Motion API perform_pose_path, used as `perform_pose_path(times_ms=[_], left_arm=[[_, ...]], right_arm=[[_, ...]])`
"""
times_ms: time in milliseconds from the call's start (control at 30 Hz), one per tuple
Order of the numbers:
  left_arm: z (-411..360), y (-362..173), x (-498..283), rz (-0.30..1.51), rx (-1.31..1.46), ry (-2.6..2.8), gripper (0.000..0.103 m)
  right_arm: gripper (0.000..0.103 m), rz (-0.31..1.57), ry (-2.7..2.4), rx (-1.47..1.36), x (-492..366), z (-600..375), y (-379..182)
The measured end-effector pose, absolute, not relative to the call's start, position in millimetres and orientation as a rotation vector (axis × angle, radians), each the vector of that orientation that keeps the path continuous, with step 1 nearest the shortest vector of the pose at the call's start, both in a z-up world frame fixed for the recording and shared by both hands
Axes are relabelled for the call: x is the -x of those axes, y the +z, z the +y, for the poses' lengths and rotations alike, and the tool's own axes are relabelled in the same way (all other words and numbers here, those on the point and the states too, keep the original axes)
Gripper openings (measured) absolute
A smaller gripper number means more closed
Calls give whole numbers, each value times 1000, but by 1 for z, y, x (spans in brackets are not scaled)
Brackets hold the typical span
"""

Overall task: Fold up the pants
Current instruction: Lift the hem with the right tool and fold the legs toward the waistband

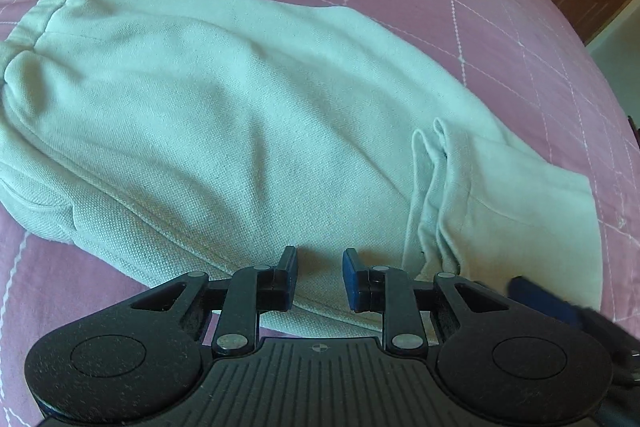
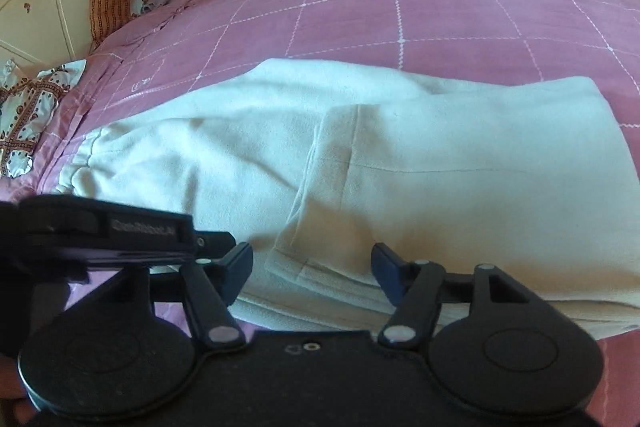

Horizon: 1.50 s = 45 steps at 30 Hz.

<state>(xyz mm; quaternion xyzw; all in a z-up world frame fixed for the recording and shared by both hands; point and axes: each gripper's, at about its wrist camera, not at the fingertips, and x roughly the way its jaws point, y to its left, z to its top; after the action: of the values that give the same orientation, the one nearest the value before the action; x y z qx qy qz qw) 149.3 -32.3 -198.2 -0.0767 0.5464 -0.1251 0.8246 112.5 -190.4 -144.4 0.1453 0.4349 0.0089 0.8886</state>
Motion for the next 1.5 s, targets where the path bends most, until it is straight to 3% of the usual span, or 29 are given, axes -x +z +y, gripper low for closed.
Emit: perform_pose_path(times_ms=[167, 300, 333, 367, 433, 600, 667, 700, 733, 867, 1067, 1133, 1267, 1433, 1500], left_arm=[[-55, -182, -137, 1134, 135, -301, 25], [-67, -174, -130, 1142, 227, -366, 28], [-66, -173, -129, 1147, 268, -375, 40], [-65, -173, -128, 1147, 301, -376, 64], [-65, -177, -128, 1136, 315, -363, 79], [-78, -194, -133, 1179, 345, -393, 79], [-86, -202, -132, 1189, 352, -397, 58], [-89, -203, -129, 1182, 335, -383, 54], [-91, -205, -128, 1178, 334, -382, 35], [-90, -193, -120, 1102, 338, -381, 27], [-57, -132, -112, 917, 320, -425, 25], [-44, -145, -118, 949, 281, -380, 25], [-54, -204, -125, 1104, 147, -366, 29], [-58, -190, -126, 1085, 134, -341, 32], [-55, -179, -125, 1036, 121, -345, 40]], right_arm=[[69, 770, -69, -225, -93, -235, -107], [71, 766, -146, -222, -78, -277, -106], [71, 772, -164, -238, -73, -285, -109], [71, 780, -181, -256, -69, -292, -114], [71, 787, -199, -293, -61, -303, -123], [70, 807, -199, -330, -55, -310, -139], [70, 805, -196, -328, -53, -310, -140], [70, 803, -195, -325, -53, -309, -140], [70, 802, -195, -325, -53, -310, -140], [66, 792, -202, -323, -53, -312, -138], [61, 765, -208, -305, -58, -311, -128], [60, 751, -192, -285, -60, -306, -124], [45, 822, -160, -231, -76, -286, -139], [45, 925, -153, -75, -84, -264, -167], [45, 925, -146, -131, -85, -267, -156]])
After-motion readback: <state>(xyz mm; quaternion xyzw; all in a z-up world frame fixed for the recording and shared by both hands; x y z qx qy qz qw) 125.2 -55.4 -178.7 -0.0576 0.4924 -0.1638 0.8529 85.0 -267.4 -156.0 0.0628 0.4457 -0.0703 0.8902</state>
